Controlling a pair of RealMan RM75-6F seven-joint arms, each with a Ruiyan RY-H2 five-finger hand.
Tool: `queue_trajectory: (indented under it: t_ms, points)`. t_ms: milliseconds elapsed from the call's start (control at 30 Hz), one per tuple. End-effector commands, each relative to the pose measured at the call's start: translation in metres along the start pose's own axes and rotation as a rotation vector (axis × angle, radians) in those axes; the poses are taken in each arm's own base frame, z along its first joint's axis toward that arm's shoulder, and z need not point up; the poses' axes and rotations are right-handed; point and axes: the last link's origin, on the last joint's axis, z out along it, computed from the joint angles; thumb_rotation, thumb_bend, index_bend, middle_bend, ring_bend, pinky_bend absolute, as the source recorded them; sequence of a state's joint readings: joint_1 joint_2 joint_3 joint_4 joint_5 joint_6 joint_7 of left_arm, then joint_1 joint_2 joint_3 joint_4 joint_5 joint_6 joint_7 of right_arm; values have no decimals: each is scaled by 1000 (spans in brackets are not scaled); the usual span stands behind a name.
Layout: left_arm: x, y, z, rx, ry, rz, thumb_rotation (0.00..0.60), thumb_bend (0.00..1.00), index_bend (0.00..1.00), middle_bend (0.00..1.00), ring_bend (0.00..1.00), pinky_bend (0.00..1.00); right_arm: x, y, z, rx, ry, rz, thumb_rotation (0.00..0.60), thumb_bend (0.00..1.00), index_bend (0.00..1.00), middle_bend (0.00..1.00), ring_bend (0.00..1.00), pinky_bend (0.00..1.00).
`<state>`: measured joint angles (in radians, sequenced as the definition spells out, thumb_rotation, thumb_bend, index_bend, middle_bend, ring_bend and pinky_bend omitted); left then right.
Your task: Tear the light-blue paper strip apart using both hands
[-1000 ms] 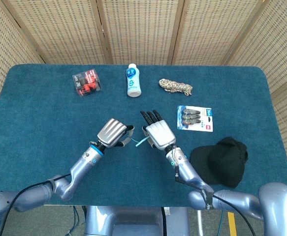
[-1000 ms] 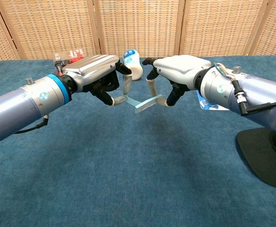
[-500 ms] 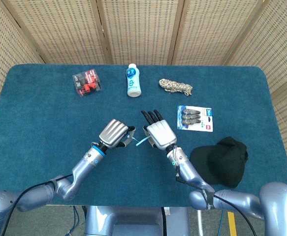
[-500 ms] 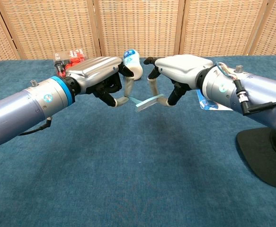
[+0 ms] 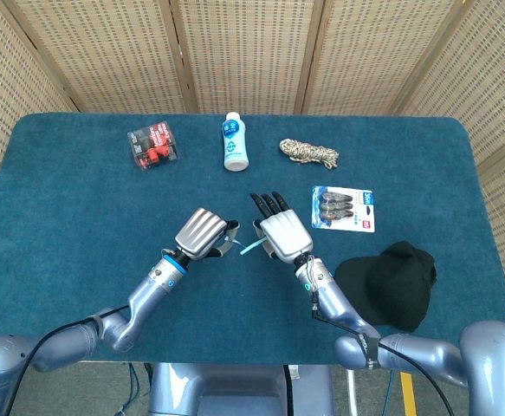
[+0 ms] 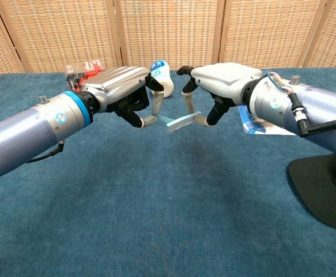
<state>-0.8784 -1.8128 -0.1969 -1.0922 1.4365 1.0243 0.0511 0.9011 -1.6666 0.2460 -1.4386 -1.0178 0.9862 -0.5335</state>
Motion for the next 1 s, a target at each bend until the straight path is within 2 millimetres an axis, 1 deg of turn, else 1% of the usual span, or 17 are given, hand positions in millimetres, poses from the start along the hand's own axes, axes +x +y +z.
queue_trajectory:
  t_ms: [33,100,233,500,667,700,767,833,867,900,967,1000]
  points:
    - [0,-3,-1,6,0,4,600,699,739,995,972,940,0,2,0,-4,0,1,600,517,628,8,0,0]
    - [0,-7,-3,18,2,8,600,720,763,997,973,940,0,4,0,-8,0,2,600,517,628,8,0,0]
    - [-1,-14,-7,41,12,10,600,716,783,997,972,940,0,7,0,-16,-1,2,600,517,628,8,0,0]
    - [1,-41,-19,101,21,17,600,725,796,998,972,940,-1,16,1,-34,2,2,600,517,628,8,0,0]
    - [4,-63,-33,147,27,0,600,726,803,997,973,940,-4,20,1,-46,-4,0,600,522,629,8,0,0]
    - [5,-71,-37,163,30,1,600,725,804,997,973,940,-6,21,1,-50,-6,0,600,526,629,8,0,0]
    - [10,-85,-47,186,49,18,600,723,804,998,972,940,-8,21,2,-56,-10,2,600,537,628,8,0,0]
    - [15,-93,-54,185,63,40,600,709,804,999,973,940,-10,20,3,-59,-10,4,600,541,628,8,0,0]
    - [16,-96,-57,187,67,46,600,681,804,996,972,939,-11,20,3,-61,-11,6,600,542,628,8,0,0]
    - [18,-100,-60,192,70,47,600,628,804,988,971,939,-12,19,4,-61,-12,8,600,542,628,8,0,0]
    - [22,-108,-68,215,61,36,600,436,789,935,950,937,-13,17,4,-60,-10,9,600,504,598,8,0,0]
    - [25,-111,-72,226,57,34,600,283,744,872,907,928,-14,17,3,-59,-9,11,600,403,526,7,0,0]
